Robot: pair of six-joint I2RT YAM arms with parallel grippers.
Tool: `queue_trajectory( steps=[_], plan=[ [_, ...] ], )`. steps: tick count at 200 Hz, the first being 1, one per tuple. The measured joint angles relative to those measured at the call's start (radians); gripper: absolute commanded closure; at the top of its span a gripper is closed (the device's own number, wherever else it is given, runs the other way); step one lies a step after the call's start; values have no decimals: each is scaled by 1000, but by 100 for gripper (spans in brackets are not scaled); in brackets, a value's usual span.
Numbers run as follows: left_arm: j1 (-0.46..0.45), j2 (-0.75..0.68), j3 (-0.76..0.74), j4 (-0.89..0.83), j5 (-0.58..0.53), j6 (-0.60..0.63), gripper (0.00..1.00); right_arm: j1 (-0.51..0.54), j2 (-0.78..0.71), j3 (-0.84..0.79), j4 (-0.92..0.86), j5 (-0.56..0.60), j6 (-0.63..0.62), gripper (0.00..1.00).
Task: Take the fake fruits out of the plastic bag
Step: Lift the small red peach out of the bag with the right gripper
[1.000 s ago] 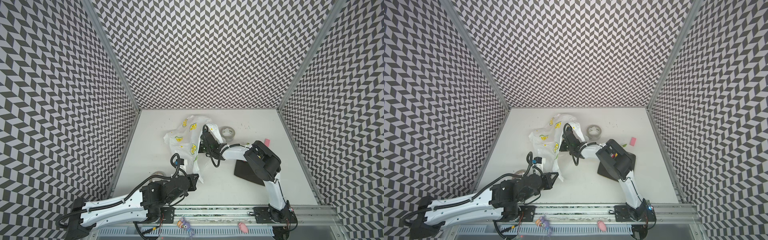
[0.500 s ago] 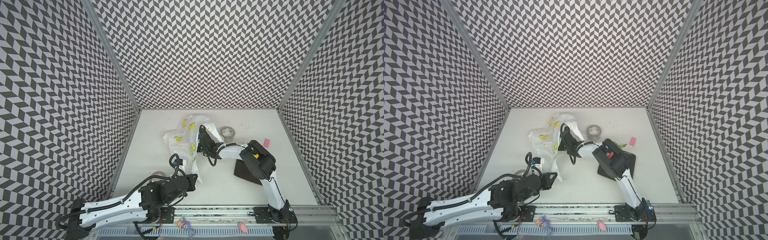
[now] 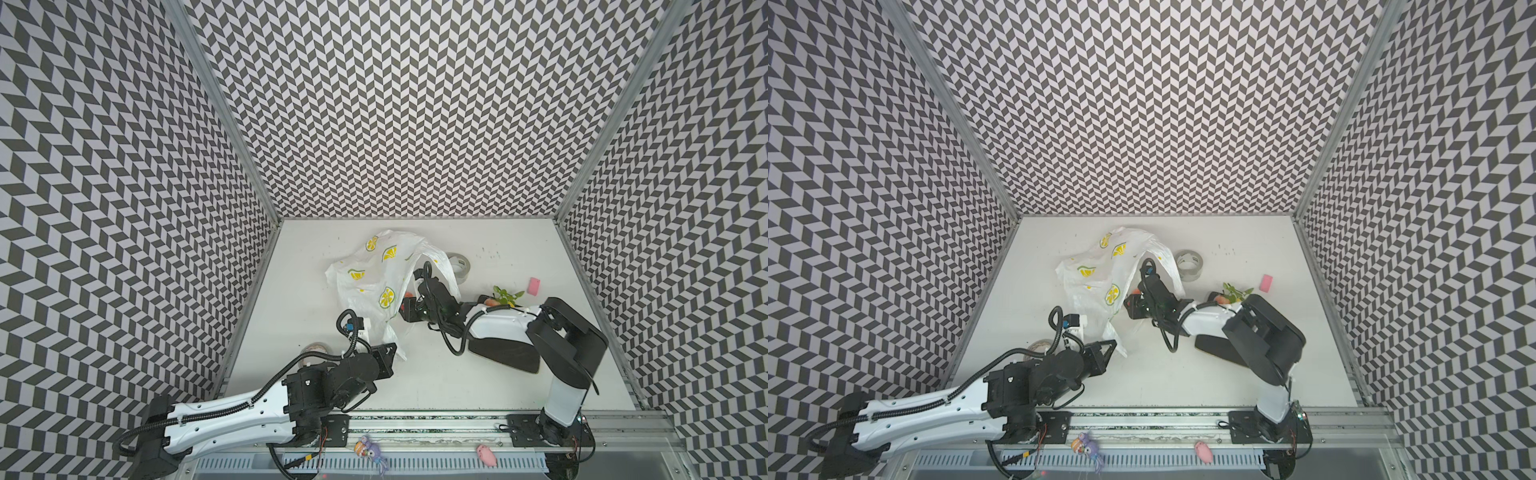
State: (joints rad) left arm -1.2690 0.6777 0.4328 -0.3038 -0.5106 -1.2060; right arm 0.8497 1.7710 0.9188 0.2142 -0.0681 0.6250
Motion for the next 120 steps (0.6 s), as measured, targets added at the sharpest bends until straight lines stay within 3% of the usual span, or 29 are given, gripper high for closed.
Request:
queue_trajectory(
  steps=[73,120],
  plan=[
    [0,5,-1,55,-19,6,100,121,-524,-321,-111,24,-5,58],
    [0,-12,-16,72,-19,11,100,117,-916,-410,-392,253,61,57]
  ],
)
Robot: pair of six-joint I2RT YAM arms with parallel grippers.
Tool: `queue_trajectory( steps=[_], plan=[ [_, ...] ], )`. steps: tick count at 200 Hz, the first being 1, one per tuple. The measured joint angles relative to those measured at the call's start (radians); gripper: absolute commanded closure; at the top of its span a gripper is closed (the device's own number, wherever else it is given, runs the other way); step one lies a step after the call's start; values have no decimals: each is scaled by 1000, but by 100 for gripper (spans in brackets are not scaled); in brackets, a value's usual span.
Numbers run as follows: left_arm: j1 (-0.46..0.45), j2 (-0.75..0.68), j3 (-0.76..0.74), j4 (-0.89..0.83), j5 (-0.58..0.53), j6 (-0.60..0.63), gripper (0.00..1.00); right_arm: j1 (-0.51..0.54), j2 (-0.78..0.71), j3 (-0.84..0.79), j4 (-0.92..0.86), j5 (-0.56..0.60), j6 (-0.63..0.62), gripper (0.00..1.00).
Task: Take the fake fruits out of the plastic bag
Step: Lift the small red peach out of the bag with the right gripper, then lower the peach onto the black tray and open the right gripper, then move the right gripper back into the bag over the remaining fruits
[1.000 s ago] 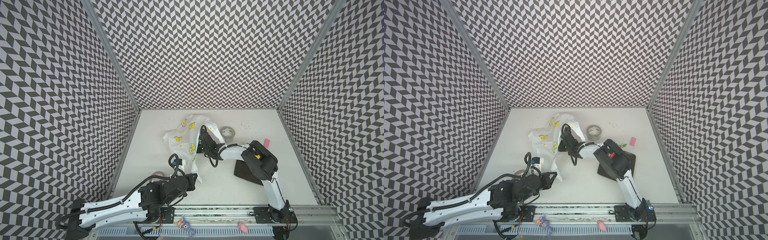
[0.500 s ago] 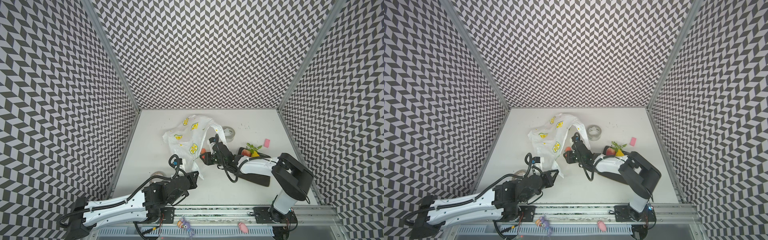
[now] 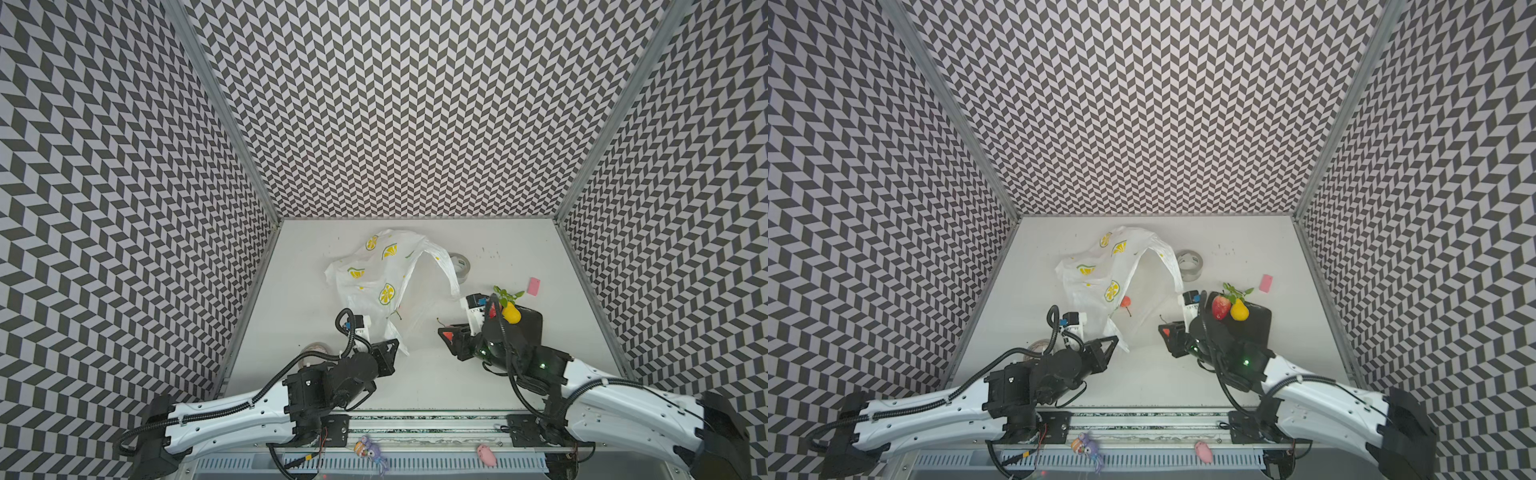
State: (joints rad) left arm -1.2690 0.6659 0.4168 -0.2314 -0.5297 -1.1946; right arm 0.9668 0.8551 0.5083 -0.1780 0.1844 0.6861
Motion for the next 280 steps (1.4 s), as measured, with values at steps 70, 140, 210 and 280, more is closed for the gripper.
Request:
queue_trajectory(
  steps=[70,140,210,280],
  plan=[
    [0,-25,-14,6,4,15,100,-315,-24,-112,-134,97,18,55],
    [0,-44,-14,6,3,19,100,-364,164,-151,-15,86,-10,48],
    [0,-60,-14,-17,1,18,100,-369,119,-123,-74,85,-29,33],
    [0,-60,-14,-18,1,18,100,-329,-76,87,-194,-14,-88,46]
  ],
)
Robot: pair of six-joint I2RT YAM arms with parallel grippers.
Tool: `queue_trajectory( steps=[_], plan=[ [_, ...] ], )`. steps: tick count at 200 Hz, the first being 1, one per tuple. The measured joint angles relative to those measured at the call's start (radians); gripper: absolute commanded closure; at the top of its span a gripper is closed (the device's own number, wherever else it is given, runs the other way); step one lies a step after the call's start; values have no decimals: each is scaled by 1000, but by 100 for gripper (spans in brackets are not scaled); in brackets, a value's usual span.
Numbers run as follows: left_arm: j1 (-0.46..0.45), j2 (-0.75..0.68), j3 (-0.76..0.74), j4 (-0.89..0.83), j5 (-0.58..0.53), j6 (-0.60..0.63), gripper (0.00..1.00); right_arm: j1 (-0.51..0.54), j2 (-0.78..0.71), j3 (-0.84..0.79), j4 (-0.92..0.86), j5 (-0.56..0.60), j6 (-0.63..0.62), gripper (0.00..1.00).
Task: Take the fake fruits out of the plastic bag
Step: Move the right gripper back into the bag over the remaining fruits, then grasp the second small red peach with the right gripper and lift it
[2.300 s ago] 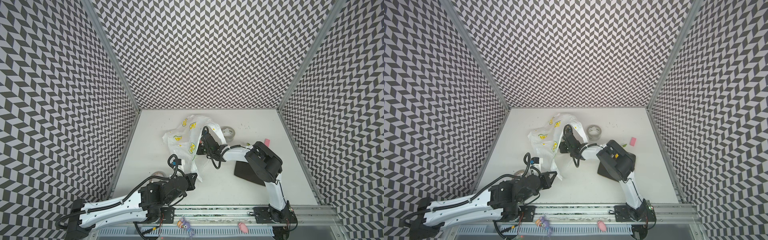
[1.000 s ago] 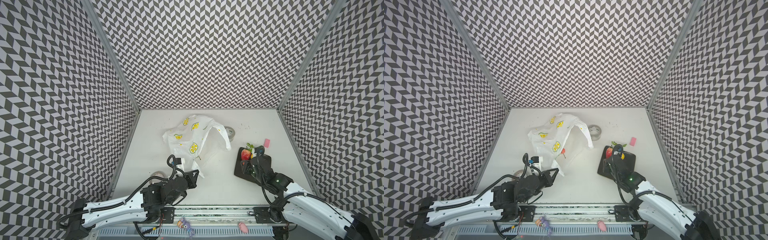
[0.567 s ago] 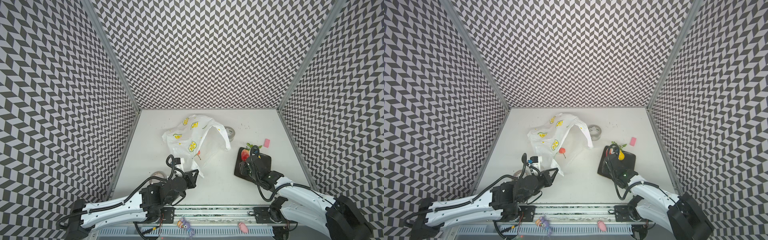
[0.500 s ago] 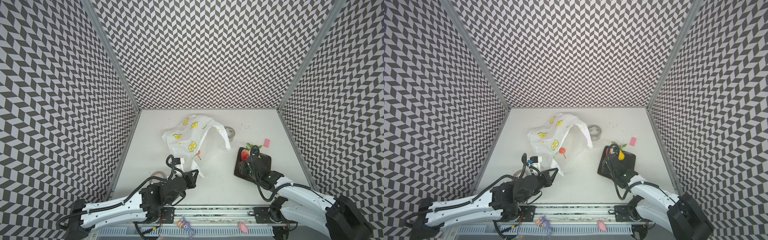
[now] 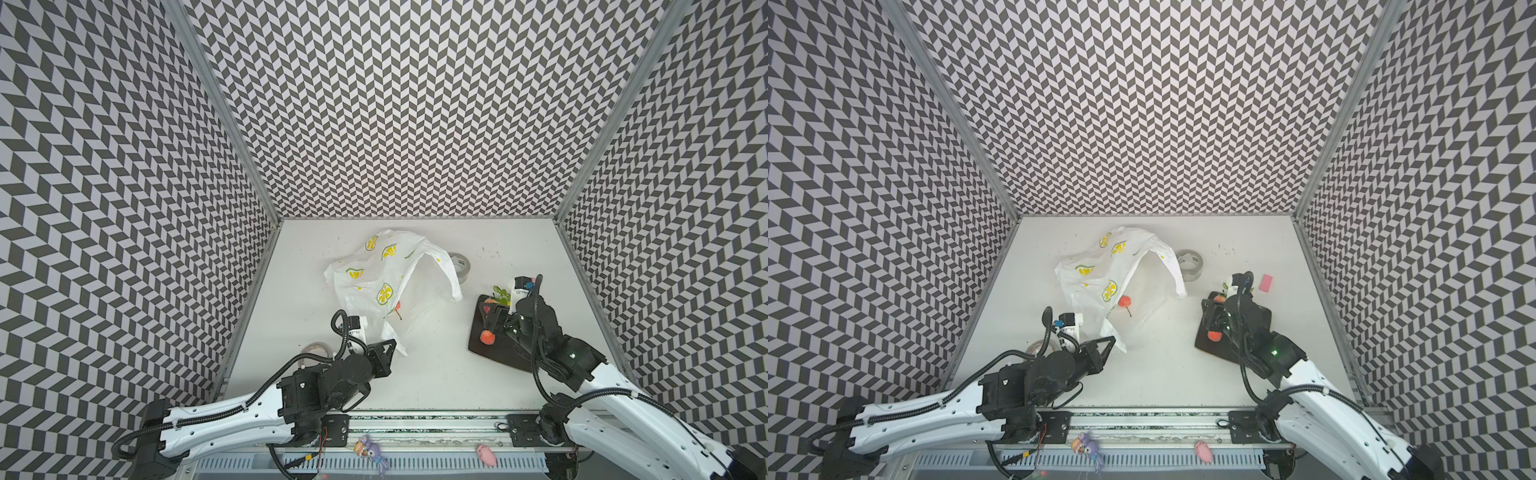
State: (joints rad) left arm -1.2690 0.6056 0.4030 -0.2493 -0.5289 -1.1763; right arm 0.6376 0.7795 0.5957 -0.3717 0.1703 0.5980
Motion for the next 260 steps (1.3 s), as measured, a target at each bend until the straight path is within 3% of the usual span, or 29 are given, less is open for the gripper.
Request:
queue_trajectory(
  steps=[45,73,156,260],
  plan=[
    [0,1,0,0,1,0,100,292,214,89,92,-26,-8,47],
    [0,0,0,-3,2,0,100,367,423,155,199,-32,-27,47],
    [0,-31,2,-53,2,0,100,341,906,386,388,27,-57,40],
    [0,-71,2,-108,2,-22,100,282,1199,610,425,32,-61,38]
  ],
)
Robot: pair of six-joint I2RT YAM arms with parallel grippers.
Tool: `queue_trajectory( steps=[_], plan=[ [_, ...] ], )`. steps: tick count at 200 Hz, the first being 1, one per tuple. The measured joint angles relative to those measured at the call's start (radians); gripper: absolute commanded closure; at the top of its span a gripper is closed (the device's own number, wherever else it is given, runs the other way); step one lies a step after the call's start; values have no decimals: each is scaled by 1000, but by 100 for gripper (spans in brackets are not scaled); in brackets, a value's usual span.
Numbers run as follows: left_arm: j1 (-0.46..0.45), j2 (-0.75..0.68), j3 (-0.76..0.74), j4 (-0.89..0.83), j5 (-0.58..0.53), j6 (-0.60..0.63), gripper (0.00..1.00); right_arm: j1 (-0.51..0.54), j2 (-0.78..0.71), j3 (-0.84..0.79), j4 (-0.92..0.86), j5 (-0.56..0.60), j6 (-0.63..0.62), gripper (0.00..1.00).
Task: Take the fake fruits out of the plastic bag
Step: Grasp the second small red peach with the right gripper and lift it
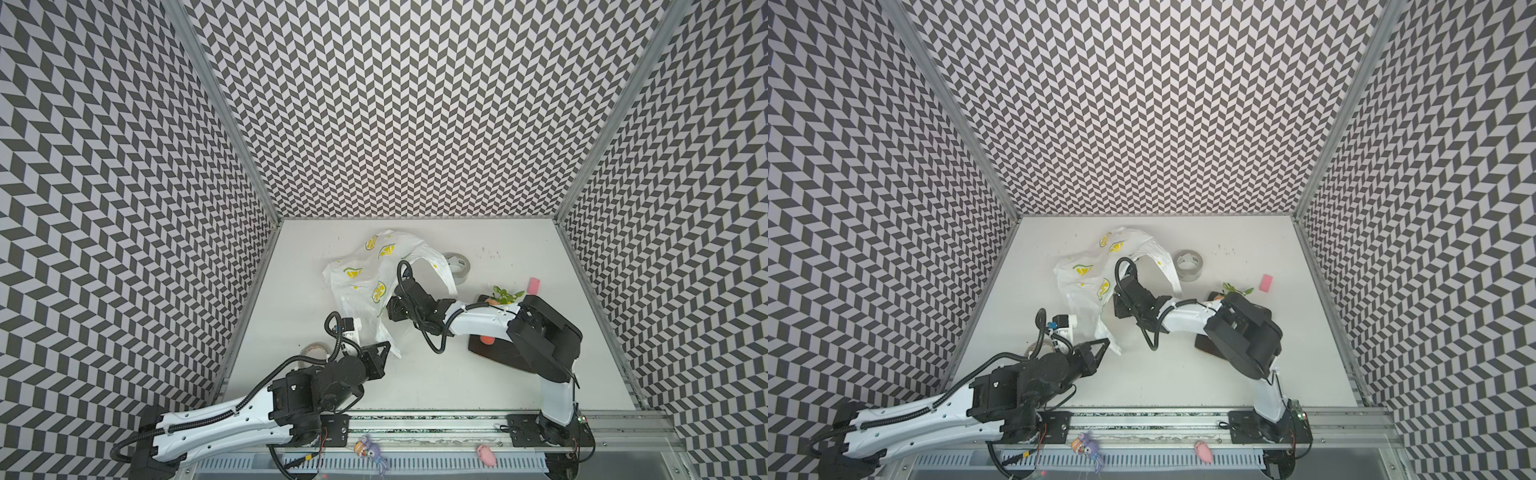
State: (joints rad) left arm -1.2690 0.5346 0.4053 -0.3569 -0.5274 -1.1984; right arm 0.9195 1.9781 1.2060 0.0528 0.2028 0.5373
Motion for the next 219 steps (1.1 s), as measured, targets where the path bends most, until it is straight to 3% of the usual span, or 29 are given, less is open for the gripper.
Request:
queue_trajectory(
  steps=[38,105,142,173,219],
  plan=[
    [0,1,0,-13,0,0,100,-2,77,60,-7,5,-2,39],
    [0,16,3,-15,0,0,100,-2,124,91,-30,-2,-14,57],
    [0,25,5,-13,-2,0,100,-2,116,80,-31,-11,-15,58],
    [0,36,5,-3,-5,3,100,0,11,-14,-31,-29,-14,59],
    [0,54,5,39,-19,4,100,44,-321,-280,-31,-55,8,58]
  ],
)
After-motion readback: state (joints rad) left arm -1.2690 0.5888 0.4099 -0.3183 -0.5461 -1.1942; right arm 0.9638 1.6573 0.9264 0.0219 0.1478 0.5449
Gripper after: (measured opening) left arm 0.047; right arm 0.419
